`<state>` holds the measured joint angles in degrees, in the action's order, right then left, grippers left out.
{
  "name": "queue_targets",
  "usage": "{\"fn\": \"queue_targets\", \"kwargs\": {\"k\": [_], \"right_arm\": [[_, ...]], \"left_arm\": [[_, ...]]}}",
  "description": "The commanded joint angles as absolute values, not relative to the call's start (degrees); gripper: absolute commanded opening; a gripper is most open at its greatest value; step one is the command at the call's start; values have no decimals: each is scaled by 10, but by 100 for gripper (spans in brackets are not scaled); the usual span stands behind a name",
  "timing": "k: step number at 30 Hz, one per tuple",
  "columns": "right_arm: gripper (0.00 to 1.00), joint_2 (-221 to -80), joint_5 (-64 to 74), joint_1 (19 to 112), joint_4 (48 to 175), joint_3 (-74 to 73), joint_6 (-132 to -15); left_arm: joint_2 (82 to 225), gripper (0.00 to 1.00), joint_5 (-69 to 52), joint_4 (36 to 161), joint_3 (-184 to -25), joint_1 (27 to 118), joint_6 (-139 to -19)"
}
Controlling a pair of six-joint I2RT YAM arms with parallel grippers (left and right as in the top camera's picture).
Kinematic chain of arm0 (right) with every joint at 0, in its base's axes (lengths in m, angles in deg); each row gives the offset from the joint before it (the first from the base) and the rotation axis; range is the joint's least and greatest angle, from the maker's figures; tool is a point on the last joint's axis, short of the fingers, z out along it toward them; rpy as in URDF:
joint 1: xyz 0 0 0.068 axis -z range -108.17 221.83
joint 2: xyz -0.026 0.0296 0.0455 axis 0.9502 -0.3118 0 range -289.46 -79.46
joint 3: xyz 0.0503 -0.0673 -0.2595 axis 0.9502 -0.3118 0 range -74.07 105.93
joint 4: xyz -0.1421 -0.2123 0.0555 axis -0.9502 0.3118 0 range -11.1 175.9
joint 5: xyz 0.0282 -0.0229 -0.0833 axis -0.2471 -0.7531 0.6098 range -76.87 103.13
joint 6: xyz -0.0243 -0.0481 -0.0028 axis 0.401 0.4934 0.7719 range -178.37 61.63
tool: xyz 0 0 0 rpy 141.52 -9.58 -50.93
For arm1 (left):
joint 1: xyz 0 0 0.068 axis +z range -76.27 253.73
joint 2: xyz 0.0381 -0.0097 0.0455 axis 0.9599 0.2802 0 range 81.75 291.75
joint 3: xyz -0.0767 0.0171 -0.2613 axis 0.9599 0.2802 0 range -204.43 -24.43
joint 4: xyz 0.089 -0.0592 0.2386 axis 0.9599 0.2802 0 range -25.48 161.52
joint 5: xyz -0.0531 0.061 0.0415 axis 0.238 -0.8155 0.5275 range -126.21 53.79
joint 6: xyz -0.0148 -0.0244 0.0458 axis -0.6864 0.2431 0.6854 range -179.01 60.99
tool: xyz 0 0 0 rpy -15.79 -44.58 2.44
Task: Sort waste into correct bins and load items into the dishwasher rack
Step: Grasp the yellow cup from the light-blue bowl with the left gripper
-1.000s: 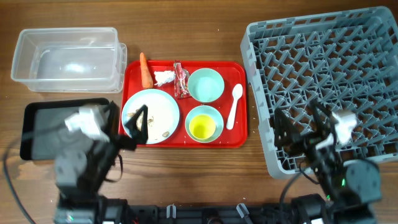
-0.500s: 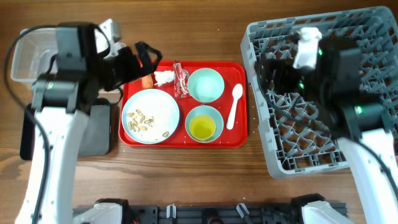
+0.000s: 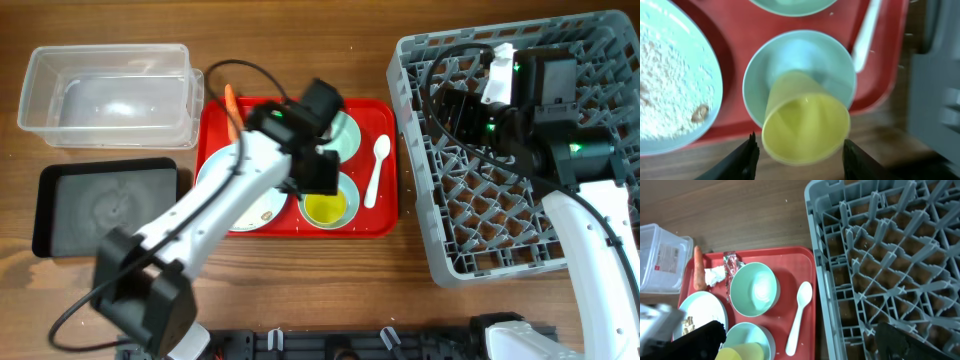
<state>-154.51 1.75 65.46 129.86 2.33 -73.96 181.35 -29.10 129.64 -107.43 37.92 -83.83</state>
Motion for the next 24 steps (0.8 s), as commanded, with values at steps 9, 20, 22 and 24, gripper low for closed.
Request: {"fn": "queue_targets", "kwargs": {"k": [9, 20, 22, 24], "right_arm": [[100, -1550, 26, 657, 1306, 38, -751], [100, -1550, 28, 657, 1307, 38, -751], [100, -1550, 28, 657, 1308, 38, -751], [100, -1550, 28, 657, 1309, 38, -751]], "left_arm": [[1910, 24, -388, 1258, -1064, 382, -861], [1898, 4, -382, 1303, -1079, 392, -865], [1883, 4, -382, 1330, -1101, 400, -865], [1852, 4, -381, 1354, -1131, 417, -865]]}}
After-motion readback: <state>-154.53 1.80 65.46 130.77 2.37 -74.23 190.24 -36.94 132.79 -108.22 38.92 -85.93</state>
